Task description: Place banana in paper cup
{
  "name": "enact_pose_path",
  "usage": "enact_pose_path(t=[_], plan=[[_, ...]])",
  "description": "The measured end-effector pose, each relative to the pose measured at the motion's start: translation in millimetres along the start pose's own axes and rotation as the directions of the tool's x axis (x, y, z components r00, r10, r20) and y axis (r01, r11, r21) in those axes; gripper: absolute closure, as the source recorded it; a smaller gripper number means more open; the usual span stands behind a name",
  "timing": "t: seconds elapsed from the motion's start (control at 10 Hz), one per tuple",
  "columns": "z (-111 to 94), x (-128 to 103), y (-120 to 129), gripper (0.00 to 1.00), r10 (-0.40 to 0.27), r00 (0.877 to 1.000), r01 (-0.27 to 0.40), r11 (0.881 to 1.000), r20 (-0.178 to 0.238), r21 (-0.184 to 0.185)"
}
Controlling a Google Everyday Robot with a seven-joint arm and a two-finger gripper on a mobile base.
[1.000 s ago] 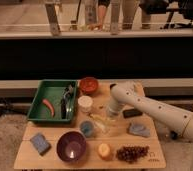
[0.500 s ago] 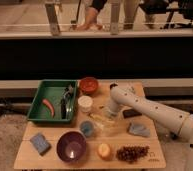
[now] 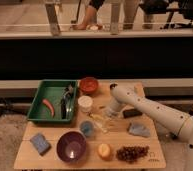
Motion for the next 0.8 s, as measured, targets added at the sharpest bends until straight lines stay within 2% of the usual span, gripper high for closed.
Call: enact_pose_path(t=[0.1,0.2,0.3,0.4,0.5,0.6,0.8], plan=[[0.3,-0.1,-0.3,0.75,0.007,1.0,-0.007,1.0,0.013,-0.004],[-0.2,-1.2,-1.1,0.85,0.015,1.0,-0.015,1.0,0.001,-0.004],[0.7,-2.9,-1.6,0.94,0.026,0.999,-0.026,1.0,-0.032,-0.006],[0.9,-2.4,-0.8,0.95,0.033,0.998,-0.033,0.999,-0.06,-0.005],[0.3,-1.0,-0.9,1.0,0.028,0.993,-0.024,0.999,-0.111,0.039],[0.6,-2.7,-0.6,1.0,0.019,0.991,-0.009,0.997,-0.132,0.074],[0.6,-2.7,-0.4,1.0,0.018,0.991,-0.002,0.993,-0.132,0.122]])
